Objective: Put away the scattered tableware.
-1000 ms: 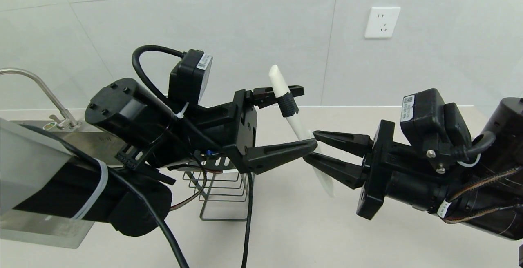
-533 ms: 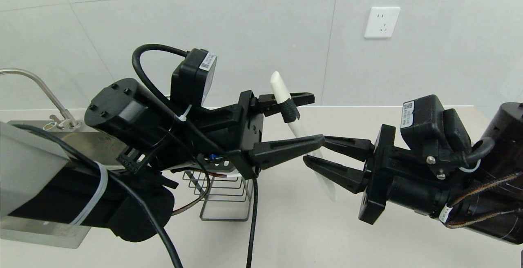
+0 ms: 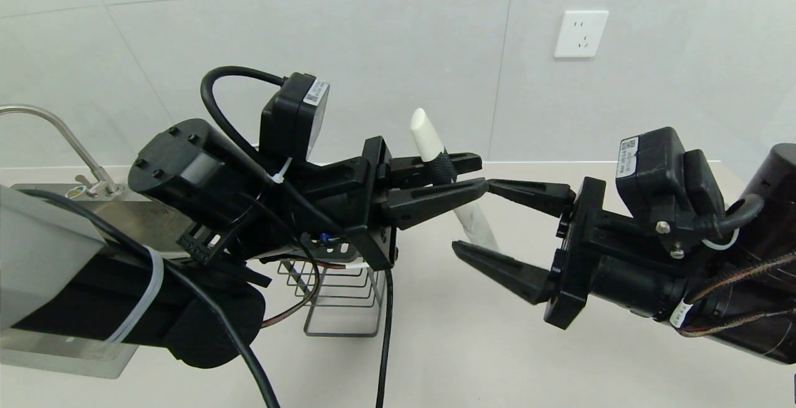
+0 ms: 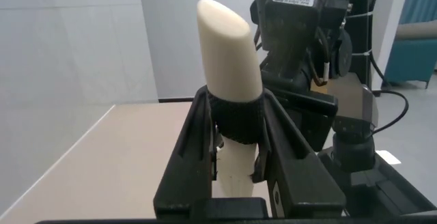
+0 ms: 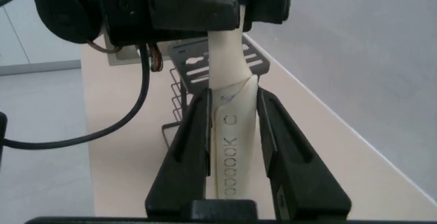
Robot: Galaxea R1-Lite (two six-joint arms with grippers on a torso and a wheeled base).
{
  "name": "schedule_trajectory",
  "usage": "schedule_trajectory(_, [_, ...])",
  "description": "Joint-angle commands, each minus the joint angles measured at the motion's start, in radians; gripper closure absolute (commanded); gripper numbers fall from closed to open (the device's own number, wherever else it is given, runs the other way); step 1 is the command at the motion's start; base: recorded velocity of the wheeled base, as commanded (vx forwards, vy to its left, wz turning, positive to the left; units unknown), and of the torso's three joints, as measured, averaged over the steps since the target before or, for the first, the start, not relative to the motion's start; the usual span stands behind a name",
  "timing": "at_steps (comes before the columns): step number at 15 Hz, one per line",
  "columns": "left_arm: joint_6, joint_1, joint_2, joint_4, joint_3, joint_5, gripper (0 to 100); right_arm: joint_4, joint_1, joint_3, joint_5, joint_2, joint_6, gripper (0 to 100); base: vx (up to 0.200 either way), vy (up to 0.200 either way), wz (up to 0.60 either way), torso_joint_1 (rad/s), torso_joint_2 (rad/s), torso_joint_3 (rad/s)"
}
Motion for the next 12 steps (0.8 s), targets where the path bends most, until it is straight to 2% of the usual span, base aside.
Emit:
schedule_trajectory(1, [-0.001,0.002,-0.004,-0.001,-0.001,0.020,100,0.000,-0.001,0.027,-0.002,0.000,0.000,0,0.000,0.000,0.00,0.000,0.00,0.000])
schedule_trajectory(3, [-0.001,0.024,-0.012,-0.001,0.011,0.038,100,0.000,-0.004,0.058,-0.005,-0.006,0.001,0,0.000,0.000,0.00,0.000,0.00,0.000])
schedule_trajectory(4, [-0.001,0.058,-0.032,-0.001,0.047,0.038,100,0.000,-0.013,0.069,-0.016,-0.014,0.003,0,0.000,0.000,0.00,0.000,0.00,0.000])
schedule_trajectory(7, [0.001,0.081,-0.118,0.083,0.143,0.038,100,0.000,-0.048,0.130,-0.054,-0.071,0.046,0,0.000,0.000,0.00,0.000,0.00,0.000])
schedule_trajectory(8, [0.004,0.081,-0.190,0.172,0.165,0.040,100,0.000,-0.121,0.205,-0.065,-0.137,0.162,100,0.000,0.000,0.00,0.000,0.00,0.000])
schedule_trajectory(9, [0.005,0.081,-0.222,0.219,0.162,0.043,100,0.000,-0.168,0.264,-0.065,-0.172,0.204,100,0.000,0.000,0.00,0.000,0.00,0.000])
schedule_trajectory(11, [0.007,0.082,-0.297,0.351,0.145,0.073,100,-0.001,-0.374,0.391,-0.049,-0.232,0.251,100,0.000,0.000,0.00,0.000,0.00,0.000])
schedule_trajectory(12, [0.009,0.082,-0.309,0.373,0.142,0.083,100,-0.001,-0.414,0.429,-0.040,-0.252,0.247,100,0.000,0.000,0.00,0.000,0.00,0.000])
